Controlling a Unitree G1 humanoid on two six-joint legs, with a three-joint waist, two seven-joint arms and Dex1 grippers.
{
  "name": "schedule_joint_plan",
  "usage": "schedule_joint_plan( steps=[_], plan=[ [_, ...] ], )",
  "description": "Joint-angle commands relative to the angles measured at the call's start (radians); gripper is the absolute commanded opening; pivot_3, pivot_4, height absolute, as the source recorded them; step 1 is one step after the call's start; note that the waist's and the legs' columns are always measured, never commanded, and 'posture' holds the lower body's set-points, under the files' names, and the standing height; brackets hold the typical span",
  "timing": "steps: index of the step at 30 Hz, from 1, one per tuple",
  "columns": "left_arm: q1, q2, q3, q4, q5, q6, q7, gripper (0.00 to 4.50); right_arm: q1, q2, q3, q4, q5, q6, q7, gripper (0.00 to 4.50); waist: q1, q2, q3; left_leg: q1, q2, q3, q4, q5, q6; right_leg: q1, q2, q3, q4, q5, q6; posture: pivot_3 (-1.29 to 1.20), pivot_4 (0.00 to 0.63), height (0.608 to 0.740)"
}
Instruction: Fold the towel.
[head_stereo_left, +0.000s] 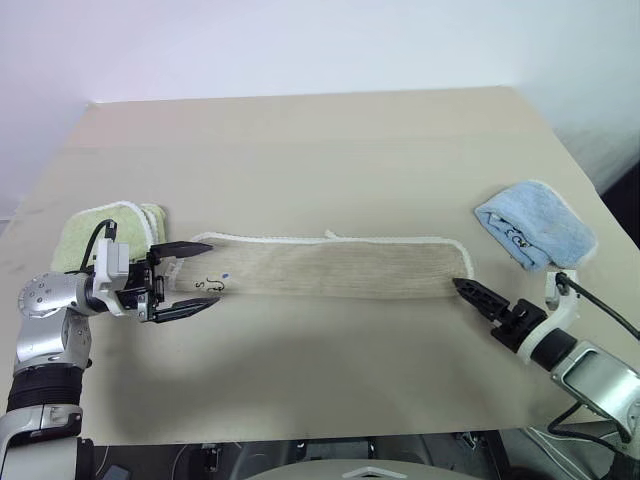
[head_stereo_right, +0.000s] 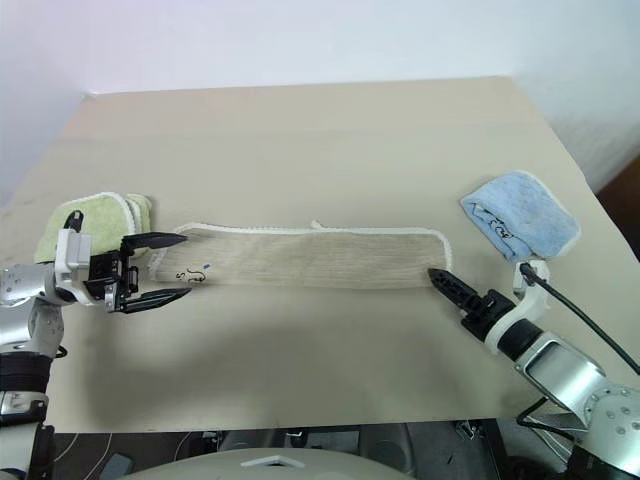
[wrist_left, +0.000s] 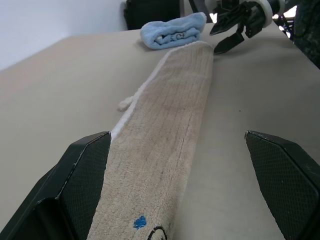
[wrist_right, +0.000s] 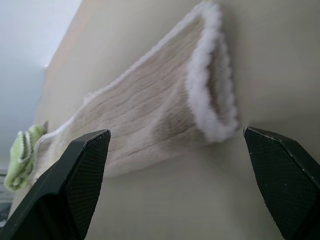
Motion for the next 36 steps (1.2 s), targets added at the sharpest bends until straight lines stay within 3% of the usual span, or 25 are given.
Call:
schedule_joint_plan(
  steps=[1, 19, 23, 33, 36],
  plan=[
    [0.006, 0.016, 0.033, -0.017, -0.001, -0.014, 0.003, 4.50, -0.011, 0.006, 0.045, -0.021, 0.028, -0.053, -0.016, 4.47, 0.000, 0.000, 0.000, 0.000, 0.000, 0.000, 0.000, 0.000, 0.000, 0.000, 0.000, 0.000, 0.000, 0.000, 0.000, 0.00, 0.150, 0.728],
    [0.031, 0.009, 0.039, -0.017, 0.003, -0.038, 0.028, 4.50, -0.085, -0.002, 0.174, 0.083, -0.063, -0.181, -0.053, 4.47, 0.000, -0.001, -0.001, 0.001, 0.000, 0.000, 0.000, -0.001, -0.001, -0.001, 0.000, 0.000, -0.001, 0.000, 0.000, 0.00, 0.150, 0.728],
    [0.031, 0.004, 0.035, -0.012, 0.005, -0.046, 0.033, 4.50, -0.092, -0.004, 0.182, 0.089, -0.085, -0.189, -0.056, 3.60, 0.000, -0.002, -0.001, 0.001, 0.000, 0.000, 0.001, -0.001, -0.002, 0.000, 0.000, 0.000, -0.002, 0.000, -0.001, 0.00, 0.150, 0.728],
    [0.029, -0.002, 0.029, -0.001, 0.011, -0.061, 0.039, 4.50, -0.131, -0.022, 0.181, 0.098, -0.133, -0.221, -0.026, 0.17, -0.001, -0.002, -0.001, 0.001, 0.000, 0.000, 0.000, -0.001, -0.002, 0.000, 0.001, 0.000, -0.003, 0.000, -0.001, 0.00, 0.150, 0.728],
    [0.026, -0.003, 0.028, 0.003, 0.013, -0.065, 0.040, 4.50, -0.180, -0.051, 0.205, 0.065, -0.144, -0.222, 0.046, 0.03, 0.000, -0.001, -0.001, 0.001, 0.000, 0.000, 0.000, -0.001, -0.002, 0.001, 0.001, 0.000, -0.006, 0.000, -0.002, 0.00, 0.150, 0.728]
  ],
)
